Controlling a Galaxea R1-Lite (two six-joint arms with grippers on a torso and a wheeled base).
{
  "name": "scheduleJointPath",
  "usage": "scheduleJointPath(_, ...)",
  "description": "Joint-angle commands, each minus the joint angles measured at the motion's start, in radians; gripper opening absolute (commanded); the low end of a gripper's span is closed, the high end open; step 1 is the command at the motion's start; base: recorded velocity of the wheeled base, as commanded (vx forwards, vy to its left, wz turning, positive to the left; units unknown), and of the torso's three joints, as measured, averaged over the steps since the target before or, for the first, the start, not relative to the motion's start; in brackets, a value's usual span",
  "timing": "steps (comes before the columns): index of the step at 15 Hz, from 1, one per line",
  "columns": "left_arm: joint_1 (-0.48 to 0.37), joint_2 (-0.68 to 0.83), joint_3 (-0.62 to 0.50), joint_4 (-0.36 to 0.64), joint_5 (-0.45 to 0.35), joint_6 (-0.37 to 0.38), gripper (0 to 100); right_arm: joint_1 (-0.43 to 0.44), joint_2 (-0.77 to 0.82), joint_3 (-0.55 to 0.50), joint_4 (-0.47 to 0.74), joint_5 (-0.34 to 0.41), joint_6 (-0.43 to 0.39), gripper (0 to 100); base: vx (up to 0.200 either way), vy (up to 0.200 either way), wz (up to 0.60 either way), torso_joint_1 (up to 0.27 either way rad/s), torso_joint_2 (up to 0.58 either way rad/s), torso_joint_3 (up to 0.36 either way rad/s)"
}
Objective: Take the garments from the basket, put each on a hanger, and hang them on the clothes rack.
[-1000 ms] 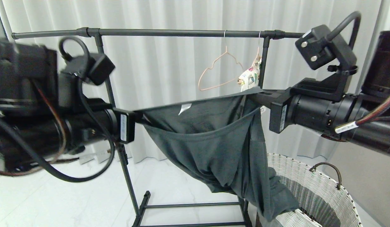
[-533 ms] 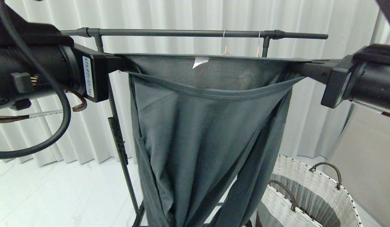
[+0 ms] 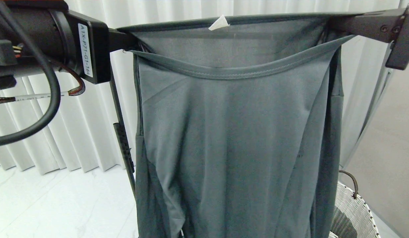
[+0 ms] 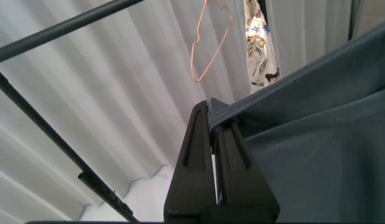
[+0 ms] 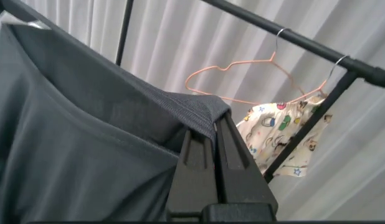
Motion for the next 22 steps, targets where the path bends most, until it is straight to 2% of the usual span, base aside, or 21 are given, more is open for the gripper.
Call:
scheduleJointPath(1,0.000,0.002,-0.003,0.000,-0.001,0.007,0,-0.002,-0.013,-0.012,0.019,0.000,0.000,0,0.000,0.000,0.00,0.000,0.00,0.000)
scheduleJointPath(5,-0.011,0.004,-0.006,-0.003,-0.010,0.017,0,-0.002,-0.054,-0.012,0.087,0.000,-0.001,0,0.000,0.000,0.00,0.000,0.00,0.000)
scheduleJointPath(8,-0.045,0.009,-0.021,-0.014,-0.046,0.017,0,-0.022,-0.123,-0.058,0.277,0.006,0.000,0,0.000,0.000,0.00,0.000,0.00,0.000)
scheduleJointPath(10,-0.056,0.041,-0.021,-0.091,-0.049,0.015,0,-0.022,-0.177,-0.156,0.527,0.113,0.015,0,0.000,0.000,0.00,0.000,0.00,0.000)
scheduleJointPath(12,-0.065,0.088,-0.026,-0.171,-0.046,0.017,0,-0.013,-0.202,-0.202,0.679,0.241,0.020,0,0.000,0.000,0.00,0.000,0.00,0.000)
scheduleJointPath(13,-0.066,0.116,-0.029,-0.215,-0.043,0.017,0,0.006,-0.214,-0.202,0.716,0.317,0.020,0,0.000,0.000,0.00,0.000,0.00,0.000)
scheduleJointPath(15,-0.068,0.154,-0.047,-0.249,-0.015,0.014,0,0.069,-0.219,-0.198,0.729,0.374,0.022,0,0.000,0.000,0.00,0.000,0.00,0.000)
scheduleJointPath(17,-0.068,0.171,-0.072,-0.250,-0.010,0.011,0,0.127,-0.209,-0.199,0.728,0.372,0.040,0,0.000,0.000,0.00,0.000,0.00,0.000)
scheduleJointPath(20,-0.069,0.160,-0.070,-0.247,-0.007,0.011,0,0.129,-0.205,-0.198,0.726,0.363,0.045,0,0.000,0.000,0.00,0.000,0.00,0.000)
scheduleJointPath(21,-0.071,0.151,-0.072,-0.237,-0.003,0.006,0,0.112,-0.203,-0.196,0.726,0.326,0.045,0,0.000,0.000,0.00,0.000,0.00,0.000)
scheduleJointPath(22,-0.074,0.130,-0.076,-0.181,-0.001,-0.006,0,0.084,-0.192,-0.196,0.725,0.270,0.041,0,0.000,0.000,0.00,0.000,0.00,0.000)
